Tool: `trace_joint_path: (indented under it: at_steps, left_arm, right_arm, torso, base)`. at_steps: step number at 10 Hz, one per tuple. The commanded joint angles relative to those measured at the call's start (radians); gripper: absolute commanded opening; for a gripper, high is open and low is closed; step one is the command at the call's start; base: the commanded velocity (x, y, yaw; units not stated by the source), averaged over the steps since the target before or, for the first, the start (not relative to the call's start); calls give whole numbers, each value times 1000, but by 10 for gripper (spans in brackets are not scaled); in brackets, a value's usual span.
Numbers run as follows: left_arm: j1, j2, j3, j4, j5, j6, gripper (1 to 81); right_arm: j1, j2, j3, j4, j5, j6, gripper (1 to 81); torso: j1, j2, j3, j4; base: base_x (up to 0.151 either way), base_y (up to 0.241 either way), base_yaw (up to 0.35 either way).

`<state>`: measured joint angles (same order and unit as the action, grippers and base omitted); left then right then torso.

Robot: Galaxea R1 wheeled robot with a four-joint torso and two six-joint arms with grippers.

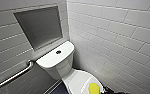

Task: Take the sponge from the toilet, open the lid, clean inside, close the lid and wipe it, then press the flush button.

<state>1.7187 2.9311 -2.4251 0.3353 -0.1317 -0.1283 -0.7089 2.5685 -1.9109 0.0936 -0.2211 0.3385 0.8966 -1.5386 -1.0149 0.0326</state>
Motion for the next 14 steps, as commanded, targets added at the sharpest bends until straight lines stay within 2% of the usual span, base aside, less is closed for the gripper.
trace_joint_path:
  at_steps: [1, 5, 6, 9, 10, 11, 14]
  left_arm:
    - [38, -2, 12, 8, 73, 6, 811]
    - [39, -1, 12, 5, 75, 6, 811]
    - [39, -1, 12, 5, 76, 6, 811]
    - [42, -1, 12, 8, 75, 6, 811]
    - [42, 1, 12, 8, 76, 6, 811]
    - [42, 1, 12, 10, 76, 6, 811]
    - [42, 1, 12, 10, 76, 6, 811]
  right_arm:
    - [153, -23, 20, 26, -43, 2, 811]
    - [163, 9, -35, 24, -47, 2, 811]
    - [163, 17, -60, 28, -46, 2, 811]
    - [179, 25, -65, 26, -47, 2, 811]
    - [183, 25, -59, 26, -47, 2, 811]
    - [182, 31, -48, 26, -47, 2, 811]
    - [163, 52, -49, 24, -47, 2, 811]
  torso:
    - [0, 0, 1, 0]
    - [0, 0, 0, 0]
    - [64, -100, 0, 0]
    - [82, -127, 0, 0]
    - [37, -59, 0, 0]
    - [60, -97, 0, 0]
    - [74, -122, 0, 0]
  base:
    - [0, 0, 0]
    - [0, 0, 0]
    - [0, 0, 0]
    - [0, 0, 0]
    - [0, 0, 0]
    - [0, 0, 0]
    - [0, 0, 0]
